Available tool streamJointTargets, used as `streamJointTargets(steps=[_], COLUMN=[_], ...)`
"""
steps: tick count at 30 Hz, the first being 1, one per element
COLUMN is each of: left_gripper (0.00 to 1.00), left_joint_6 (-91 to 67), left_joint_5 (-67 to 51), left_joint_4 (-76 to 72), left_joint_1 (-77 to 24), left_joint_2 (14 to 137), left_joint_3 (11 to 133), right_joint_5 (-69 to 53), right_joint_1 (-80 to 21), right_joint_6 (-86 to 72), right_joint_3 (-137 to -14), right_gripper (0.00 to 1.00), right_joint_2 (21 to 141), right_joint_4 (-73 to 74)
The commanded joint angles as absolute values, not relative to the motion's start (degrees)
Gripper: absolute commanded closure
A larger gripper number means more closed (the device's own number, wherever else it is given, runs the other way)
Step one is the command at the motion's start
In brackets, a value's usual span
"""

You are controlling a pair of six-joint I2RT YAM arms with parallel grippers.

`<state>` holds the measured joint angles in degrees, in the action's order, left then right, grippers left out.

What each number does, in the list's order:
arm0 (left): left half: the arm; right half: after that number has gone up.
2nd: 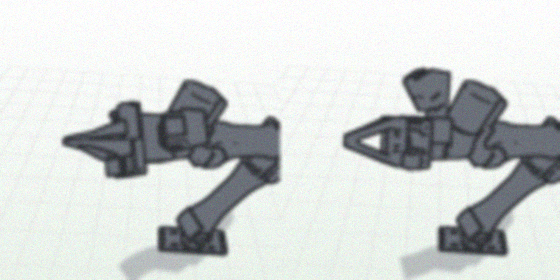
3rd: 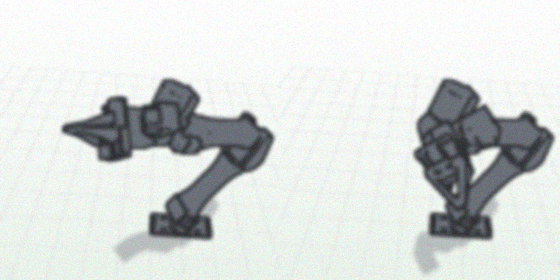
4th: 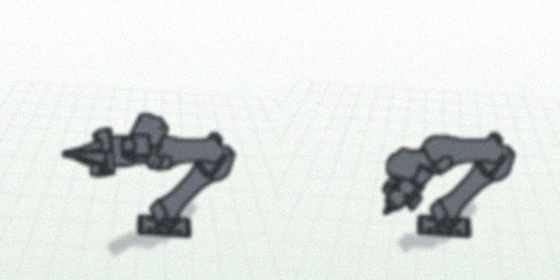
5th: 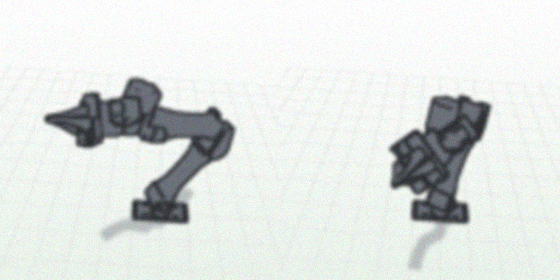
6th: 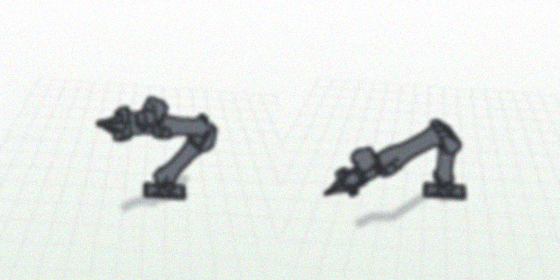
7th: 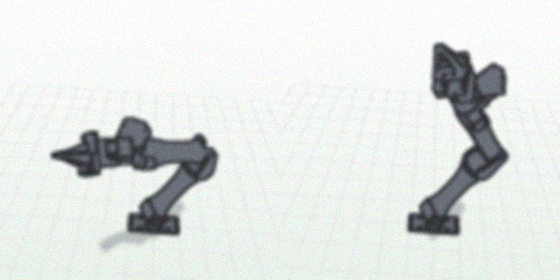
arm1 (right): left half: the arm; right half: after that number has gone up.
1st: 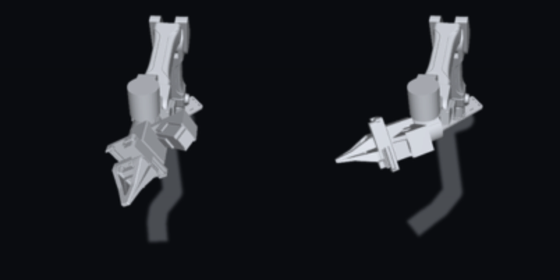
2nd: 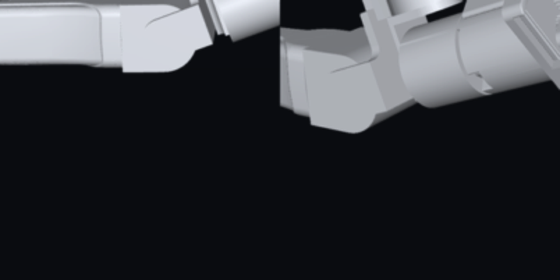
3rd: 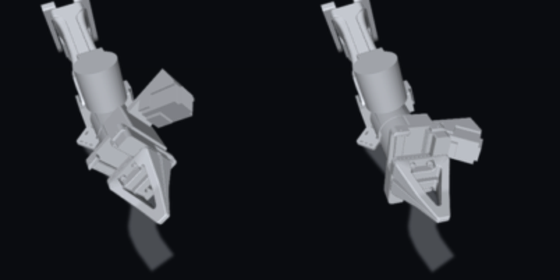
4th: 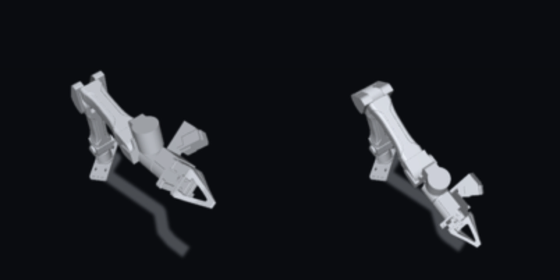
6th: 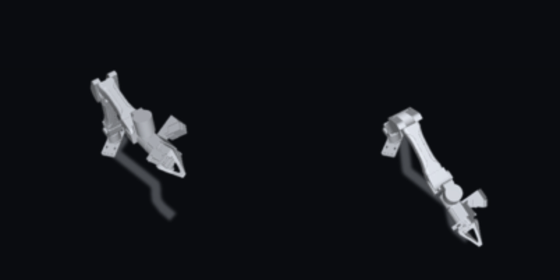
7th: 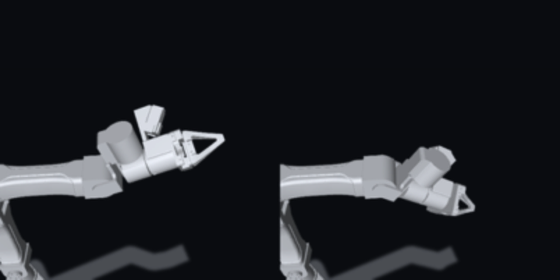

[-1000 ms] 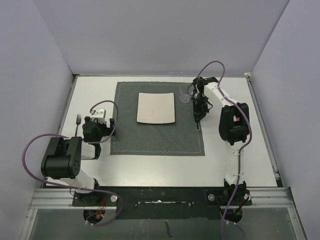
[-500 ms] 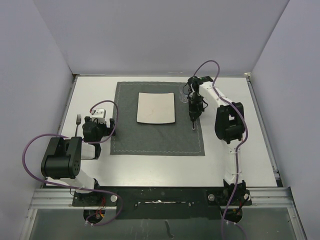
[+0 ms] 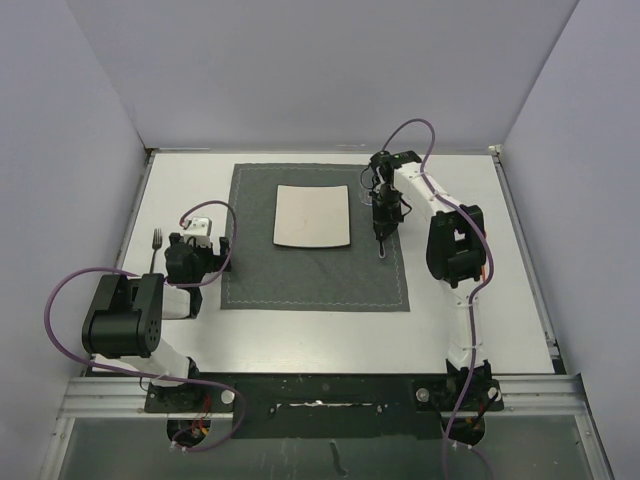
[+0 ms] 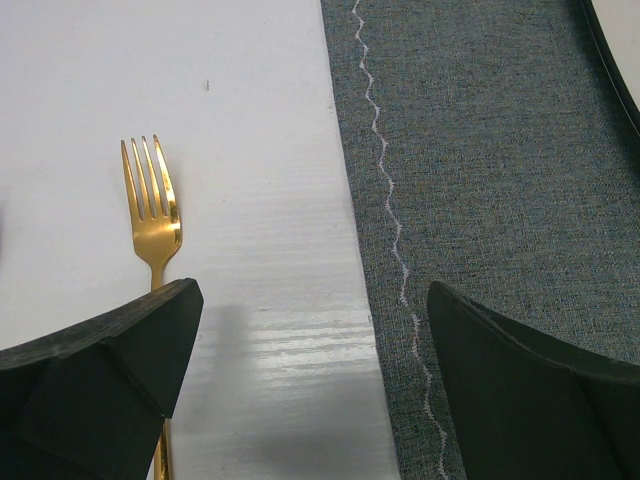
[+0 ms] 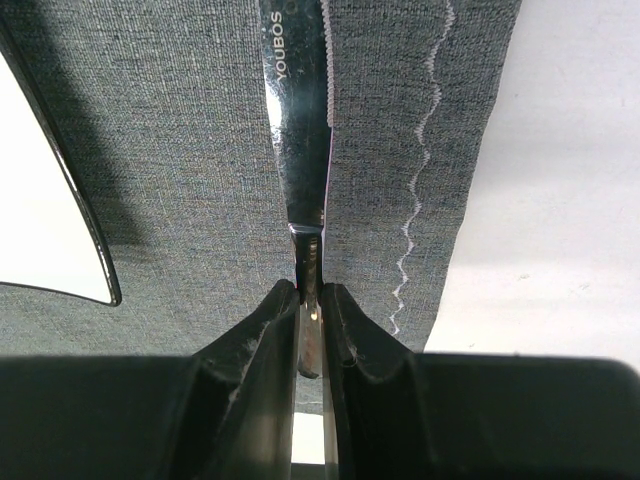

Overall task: Set the dinner table for one person
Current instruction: Place the knife on the napkin.

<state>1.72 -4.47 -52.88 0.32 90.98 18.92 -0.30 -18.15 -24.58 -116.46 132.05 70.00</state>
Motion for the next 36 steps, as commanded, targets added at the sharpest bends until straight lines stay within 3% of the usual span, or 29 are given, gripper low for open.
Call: streamJointTargets(steps=[1, 36], left_gripper=[0.02, 0.02], left_joint_6=[1.14, 1.14], left_joint_5=[-4.22, -4.22], left_joint_4=[-55.14, -55.11], left_joint_1=[0.44, 0.44], left_joint_2=[91.92, 91.93], left_joint_3=[20.35, 20.39], right_joint_5=[-1.14, -1.24], right_joint_1=[-18.89, -22.27], right_joint_6=[-25.72, -30.05], right_joint_3=[-119.58, -121.28], right_gripper=[1.00, 1.00], right_joint_2=[132.16, 134.30], right_joint_4=[70.84, 70.20])
